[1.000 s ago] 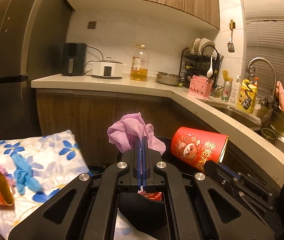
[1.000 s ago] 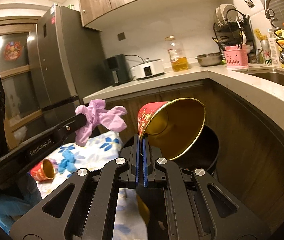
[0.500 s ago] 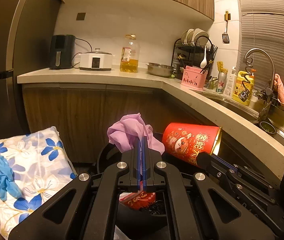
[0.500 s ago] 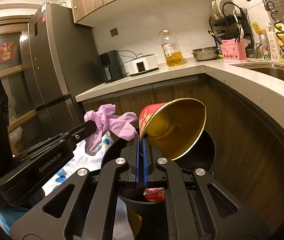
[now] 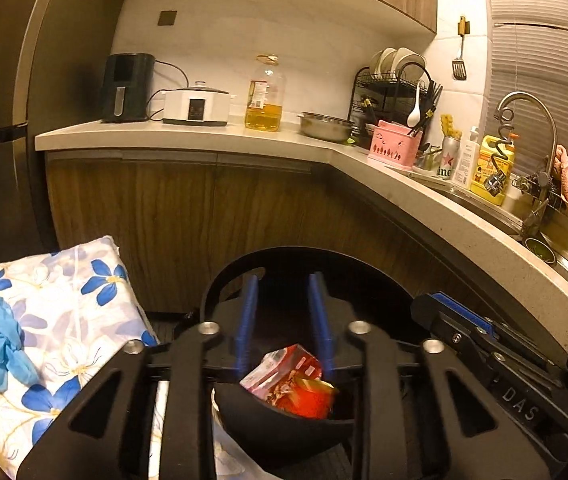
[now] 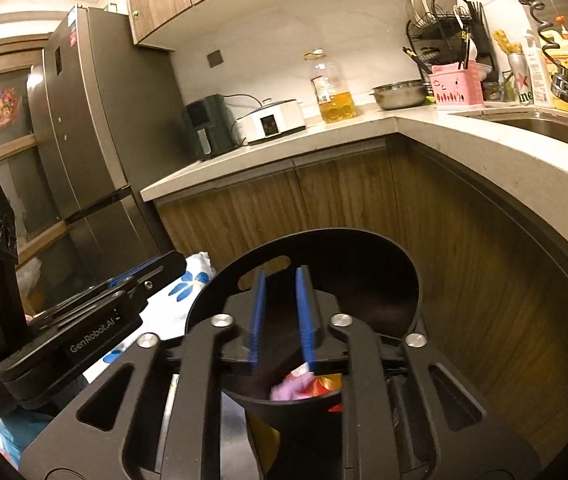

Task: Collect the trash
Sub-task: 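Carry the purple bag and red can over the black bin and open both grippers, then move both open tools back over the trash on the flowered sheet, then close the right gripper on the rim of the second red paper can, then grasp the blue glove with the left gripper while the right holds the red can, then carry the blue glove and red can over the black bin and open both grippers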

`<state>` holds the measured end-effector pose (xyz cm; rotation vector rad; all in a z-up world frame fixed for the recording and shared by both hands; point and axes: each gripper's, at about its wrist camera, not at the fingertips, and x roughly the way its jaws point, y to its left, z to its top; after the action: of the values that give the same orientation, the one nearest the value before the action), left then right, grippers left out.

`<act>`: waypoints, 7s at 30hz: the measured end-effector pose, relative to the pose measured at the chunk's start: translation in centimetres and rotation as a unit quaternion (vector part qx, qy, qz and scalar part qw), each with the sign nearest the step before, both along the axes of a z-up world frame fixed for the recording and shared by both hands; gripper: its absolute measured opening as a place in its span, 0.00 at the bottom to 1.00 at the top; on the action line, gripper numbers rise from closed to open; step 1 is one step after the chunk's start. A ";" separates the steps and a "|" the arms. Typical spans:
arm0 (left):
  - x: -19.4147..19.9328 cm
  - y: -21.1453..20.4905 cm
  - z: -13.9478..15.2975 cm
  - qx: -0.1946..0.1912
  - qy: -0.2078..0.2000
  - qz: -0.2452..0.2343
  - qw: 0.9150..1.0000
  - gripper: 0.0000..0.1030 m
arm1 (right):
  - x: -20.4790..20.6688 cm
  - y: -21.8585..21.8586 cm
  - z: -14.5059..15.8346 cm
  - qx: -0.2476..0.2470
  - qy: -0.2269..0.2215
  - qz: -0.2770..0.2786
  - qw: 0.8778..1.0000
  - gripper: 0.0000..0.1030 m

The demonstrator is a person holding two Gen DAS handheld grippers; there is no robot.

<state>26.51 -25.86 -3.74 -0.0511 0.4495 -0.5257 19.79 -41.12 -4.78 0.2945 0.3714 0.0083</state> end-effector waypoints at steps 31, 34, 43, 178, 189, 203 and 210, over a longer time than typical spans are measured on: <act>-8.6 11.9 -0.3 0.016 0.016 0.160 0.987 0.87 | -6.0 8.7 1.7 -0.061 0.017 -0.013 0.998 0.68; -9.4 13.2 -0.2 0.016 0.014 0.172 0.985 0.87 | -6.5 9.8 1.7 -0.062 0.016 -0.006 0.998 0.68; -11.7 17.5 -0.7 0.020 0.010 0.215 0.976 0.87 | -7.4 13.9 0.8 -0.061 0.024 0.032 0.997 0.68; 3.8 17.2 -2.9 0.099 0.049 0.243 0.964 0.00 | -2.2 11.8 -0.3 -0.027 -0.033 0.053 0.998 0.03; -0.1 13.0 2.4 0.083 -0.023 0.206 0.975 0.00 | -3.6 9.7 1.1 -0.025 -0.048 0.033 0.998 0.03; -3.6 5.4 5.6 0.072 -0.070 0.125 0.987 0.00 | -4.7 6.0 1.5 -0.015 -0.046 -0.002 0.999 0.03; -3.5 2.5 5.7 0.061 -0.069 0.088 0.992 0.00 | -4.2 4.3 1.3 -0.013 -0.036 -0.014 0.999 0.03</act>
<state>22.96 -23.35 1.96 0.0623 0.3383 -0.3251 15.60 -36.77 -3.47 0.2721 0.2955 -0.0133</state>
